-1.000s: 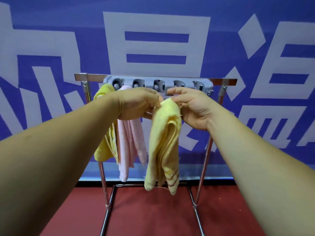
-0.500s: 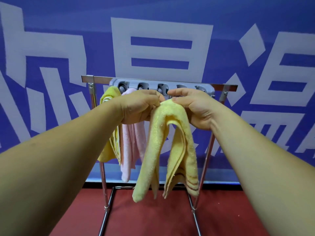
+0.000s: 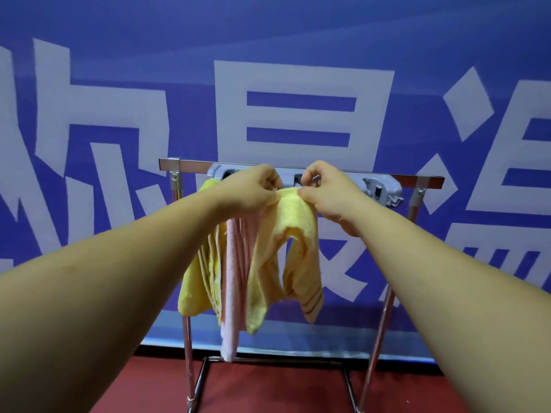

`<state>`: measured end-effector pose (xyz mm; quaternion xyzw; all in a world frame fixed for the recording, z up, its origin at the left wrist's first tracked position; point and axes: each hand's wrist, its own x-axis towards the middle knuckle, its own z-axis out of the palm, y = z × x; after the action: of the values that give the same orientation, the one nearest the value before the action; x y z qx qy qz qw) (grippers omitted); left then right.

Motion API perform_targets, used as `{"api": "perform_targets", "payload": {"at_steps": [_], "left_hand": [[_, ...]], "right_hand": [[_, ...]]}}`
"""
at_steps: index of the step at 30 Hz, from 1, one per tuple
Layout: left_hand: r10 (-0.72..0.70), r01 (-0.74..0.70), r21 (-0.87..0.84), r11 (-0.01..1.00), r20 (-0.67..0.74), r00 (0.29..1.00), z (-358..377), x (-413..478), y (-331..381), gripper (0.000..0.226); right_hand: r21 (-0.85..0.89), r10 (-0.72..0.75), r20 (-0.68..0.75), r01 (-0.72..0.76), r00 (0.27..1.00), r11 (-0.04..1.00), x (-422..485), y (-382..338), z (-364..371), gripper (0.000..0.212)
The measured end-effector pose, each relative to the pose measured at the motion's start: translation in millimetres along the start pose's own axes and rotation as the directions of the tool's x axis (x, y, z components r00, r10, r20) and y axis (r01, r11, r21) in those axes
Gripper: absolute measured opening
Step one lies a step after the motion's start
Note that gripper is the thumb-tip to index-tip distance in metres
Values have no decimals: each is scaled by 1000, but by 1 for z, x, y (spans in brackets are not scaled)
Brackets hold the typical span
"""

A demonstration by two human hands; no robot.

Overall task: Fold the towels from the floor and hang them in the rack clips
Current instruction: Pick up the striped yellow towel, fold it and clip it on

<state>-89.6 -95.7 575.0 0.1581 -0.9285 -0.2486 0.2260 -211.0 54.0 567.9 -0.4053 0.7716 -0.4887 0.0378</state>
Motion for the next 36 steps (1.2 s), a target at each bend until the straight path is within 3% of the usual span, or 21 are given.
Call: {"api": "perform_targets", "payload": {"at_steps": [5, 9, 13, 17, 21, 24, 26, 29, 33, 36], "left_hand": [[42, -33, 97, 995, -91, 995, -9, 36, 3, 13], [-23, 41, 213, 976, -83, 996, 2, 63, -5, 16], [71, 19, 462, 887, -177, 982, 16, 65, -17, 16], [263, -206, 378, 903, -107, 959, 14, 34, -21, 18], [333, -291, 383, 877, -45, 942, 18, 5, -21, 29], [391, -271, 580, 769, -91, 916, 37, 1, -21, 37], [403, -238, 622, 746, -137, 905, 48, 1, -18, 32], [371, -212, 607, 766, -146, 917, 54, 8, -14, 25], [276, -182, 476, 861, -137, 951, 44, 17, -6, 23], [260, -172, 471, 865, -128, 957, 37, 20, -4, 9]], "right_hand": [[-105, -92, -90, 83, 992, 991, 34, -10, -1, 11], [-255, -49, -118, 18, 992, 967, 54, -6, 10, 13], [-647, -110, -88, 27, 990, 762, 56, 11, 20, 17], [-577, -177, 30, 161, 984, 801, 39, 18, 16, 19], [-553, -152, 117, 191, 982, 811, 21, 18, 15, 27], [-563, -127, 185, 210, 975, 799, 7, 15, 12, 31], [-616, -121, 217, 232, 969, 753, 0, 15, 14, 30], [-727, -141, 183, 231, 973, 646, -4, 16, 27, 38], [-733, -124, 110, 165, 986, 660, -2, 17, 43, 51], [-728, -140, 58, 138, 988, 671, -1, 19, 51, 53]]}}
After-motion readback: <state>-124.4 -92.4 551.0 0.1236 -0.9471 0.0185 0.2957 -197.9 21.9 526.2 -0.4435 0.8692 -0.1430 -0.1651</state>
